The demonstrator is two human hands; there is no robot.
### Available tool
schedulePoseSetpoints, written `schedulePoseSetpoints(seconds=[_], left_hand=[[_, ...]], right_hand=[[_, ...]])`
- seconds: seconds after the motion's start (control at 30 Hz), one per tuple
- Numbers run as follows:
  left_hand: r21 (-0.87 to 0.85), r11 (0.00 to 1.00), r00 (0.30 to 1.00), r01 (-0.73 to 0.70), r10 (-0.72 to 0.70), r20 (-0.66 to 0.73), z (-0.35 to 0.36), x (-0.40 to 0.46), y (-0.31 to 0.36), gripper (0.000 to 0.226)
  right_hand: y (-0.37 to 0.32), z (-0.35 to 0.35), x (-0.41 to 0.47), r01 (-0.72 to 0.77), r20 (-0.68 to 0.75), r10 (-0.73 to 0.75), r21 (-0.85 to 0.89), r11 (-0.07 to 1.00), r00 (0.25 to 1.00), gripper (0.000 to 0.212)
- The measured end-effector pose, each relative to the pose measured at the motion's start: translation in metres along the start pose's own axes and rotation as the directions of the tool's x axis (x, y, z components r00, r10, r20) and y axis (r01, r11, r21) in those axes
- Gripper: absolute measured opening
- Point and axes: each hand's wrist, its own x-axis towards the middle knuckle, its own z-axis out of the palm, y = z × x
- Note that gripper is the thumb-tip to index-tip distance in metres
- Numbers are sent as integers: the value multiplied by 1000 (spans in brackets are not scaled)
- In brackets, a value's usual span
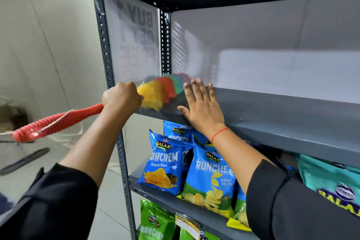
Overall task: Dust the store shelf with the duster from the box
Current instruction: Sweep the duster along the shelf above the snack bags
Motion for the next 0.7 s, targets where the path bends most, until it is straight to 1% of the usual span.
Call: schedulePoseSetpoints(seconds=[0.1,0.17,0.23,0.33,0.37,0.47,0.53,0.63,0.7], left_hand=[[-93,996,997,10,-3,73,6,-1,-9,39],[-75,997,994,1,8,114,12,-3,-14,40],[-60,998,996,14,-9,86,16,-6,-13,42],[-123,992,999,43,-42,12,15,-12,-3,41],[-146,988,999,49,-48,10,15,-14,-1,41],[-126,988,994,84,-74,80,15,-17,-11,41],[-94,984,984,151,-141,109,11,-14,-23,42],[-79,961,965,263,-262,25,2,-11,-38,45],[-101,949,952,300,-304,-29,0,-12,-44,49]], right_hand=[[-9,3,7,12,-10,-12,27,1000,1000,75],[-12,5,9,28,-15,-28,35,999,1000,75],[-11,5,10,19,-11,-19,42,999,1000,75],[-10,5,8,14,-18,-13,53,998,1000,75],[-10,5,8,17,-26,-15,70,997,1000,75],[-10,5,7,35,-43,-31,93,995,999,75],[-9,5,7,34,-49,-30,87,996,998,75],[-10,7,7,26,-54,-23,59,998,998,75],[-10,7,8,29,-61,-26,61,998,998,76]])
